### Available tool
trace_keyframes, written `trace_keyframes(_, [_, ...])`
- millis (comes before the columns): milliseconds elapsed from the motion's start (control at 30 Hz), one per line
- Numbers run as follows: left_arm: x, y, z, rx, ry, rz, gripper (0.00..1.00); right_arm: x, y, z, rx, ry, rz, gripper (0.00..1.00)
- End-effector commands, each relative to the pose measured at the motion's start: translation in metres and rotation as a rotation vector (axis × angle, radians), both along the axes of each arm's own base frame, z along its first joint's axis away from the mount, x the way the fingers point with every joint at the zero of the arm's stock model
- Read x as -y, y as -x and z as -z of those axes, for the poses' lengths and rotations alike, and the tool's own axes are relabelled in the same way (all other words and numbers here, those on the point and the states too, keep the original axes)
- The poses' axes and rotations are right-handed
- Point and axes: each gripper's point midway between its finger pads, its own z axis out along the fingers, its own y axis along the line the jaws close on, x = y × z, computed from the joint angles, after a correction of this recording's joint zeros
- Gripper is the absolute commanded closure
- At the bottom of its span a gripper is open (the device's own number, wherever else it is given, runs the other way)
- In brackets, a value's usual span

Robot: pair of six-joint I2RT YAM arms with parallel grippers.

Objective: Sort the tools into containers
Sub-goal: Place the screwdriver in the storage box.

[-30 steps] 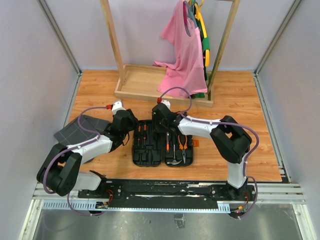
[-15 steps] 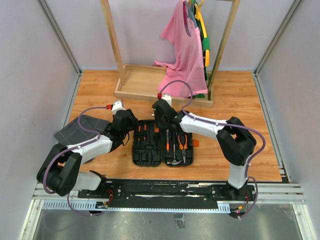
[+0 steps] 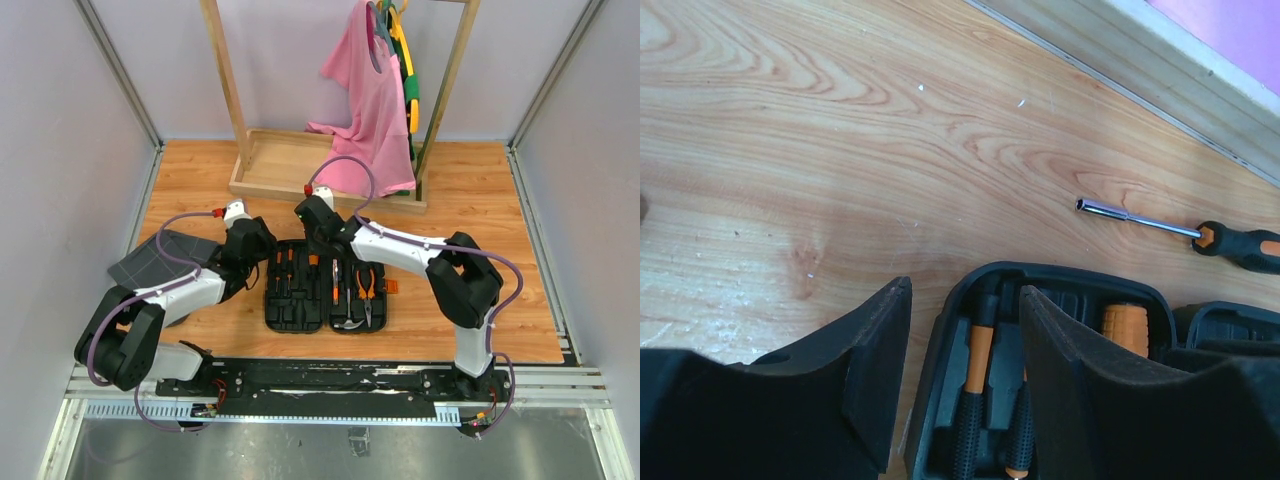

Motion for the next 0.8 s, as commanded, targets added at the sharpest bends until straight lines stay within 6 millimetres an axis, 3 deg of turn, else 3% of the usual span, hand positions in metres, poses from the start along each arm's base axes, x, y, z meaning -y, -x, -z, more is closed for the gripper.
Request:
trace_keyframes(0, [0.000,-0.012,-0.015,0.039,0.017,-0.016,0.48,-0.002,0.011,0.014,-0.051,0.060,-0.017,0.72])
trace_keyframes(467, [0.005,-0.014,-0.002,-0.035,0.003,0.008,0.49,0.002,0.013,0.037,-0.105,0.152,-0.034,0.69])
trace_keyframes(767, [-0.003,0.015,0.013,-0.108,0.006,0.017,0.51,0.012,0.010,0.044,-0.109,0.202,-0.034,0.75])
